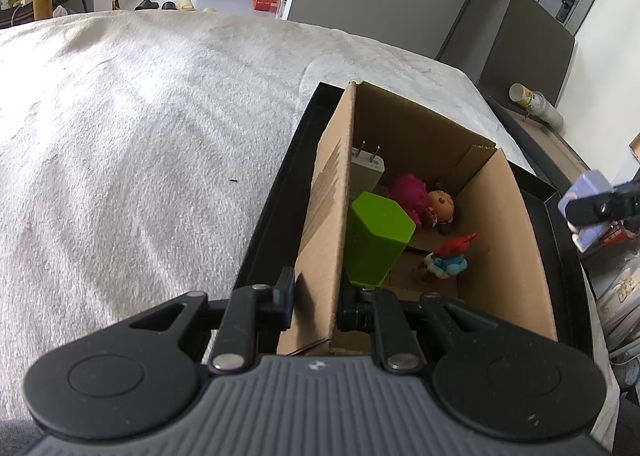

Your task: Organize rigid objects

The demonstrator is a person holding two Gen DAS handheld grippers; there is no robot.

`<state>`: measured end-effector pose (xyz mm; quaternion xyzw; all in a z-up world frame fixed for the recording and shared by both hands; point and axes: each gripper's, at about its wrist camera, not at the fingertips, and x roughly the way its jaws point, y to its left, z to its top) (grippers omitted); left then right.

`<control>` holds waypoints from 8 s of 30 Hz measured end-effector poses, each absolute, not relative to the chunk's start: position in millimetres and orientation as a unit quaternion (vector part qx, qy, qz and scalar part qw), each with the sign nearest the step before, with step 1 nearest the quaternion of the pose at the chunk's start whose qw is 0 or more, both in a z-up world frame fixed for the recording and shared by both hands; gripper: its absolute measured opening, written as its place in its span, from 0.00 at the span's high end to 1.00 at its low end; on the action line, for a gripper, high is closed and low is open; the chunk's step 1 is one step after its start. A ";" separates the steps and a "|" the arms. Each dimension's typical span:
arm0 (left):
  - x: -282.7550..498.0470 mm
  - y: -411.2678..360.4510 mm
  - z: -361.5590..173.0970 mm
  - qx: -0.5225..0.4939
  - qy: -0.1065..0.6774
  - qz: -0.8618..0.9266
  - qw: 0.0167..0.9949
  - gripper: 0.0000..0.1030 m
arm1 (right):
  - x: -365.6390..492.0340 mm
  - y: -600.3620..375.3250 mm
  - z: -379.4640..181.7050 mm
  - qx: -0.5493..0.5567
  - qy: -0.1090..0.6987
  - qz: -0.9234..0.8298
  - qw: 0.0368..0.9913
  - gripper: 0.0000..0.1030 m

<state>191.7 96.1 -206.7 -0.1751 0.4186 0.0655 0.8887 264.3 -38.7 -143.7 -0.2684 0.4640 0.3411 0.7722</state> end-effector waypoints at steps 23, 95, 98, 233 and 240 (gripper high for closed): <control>192.8 99.1 -207.3 -0.188 0.419 0.063 0.886 0.83 | 215.3 29.3 -150.2 -0.253 0.479 0.405 0.736 0.58; 168.3 41.0 -49.0 -0.065 0.410 0.063 0.907 0.17 | 226.7 -144.9 -80.6 -0.004 0.455 0.354 0.817 0.15; 161.5 37.4 -40.2 -0.066 0.408 0.064 0.908 0.14 | 223.7 -157.4 -74.0 0.009 0.446 0.350 0.824 0.08; 60.1 16.9 10.2 -0.076 0.384 0.033 0.920 0.01 | 115.5 -211.5 -15.4 -0.011 0.420 0.290 0.860 0.00; 55.5 14.4 17.0 -0.068 0.373 0.028 0.925 0.01 | 115.3 -211.7 -14.1 -0.011 0.419 0.291 0.860 0.00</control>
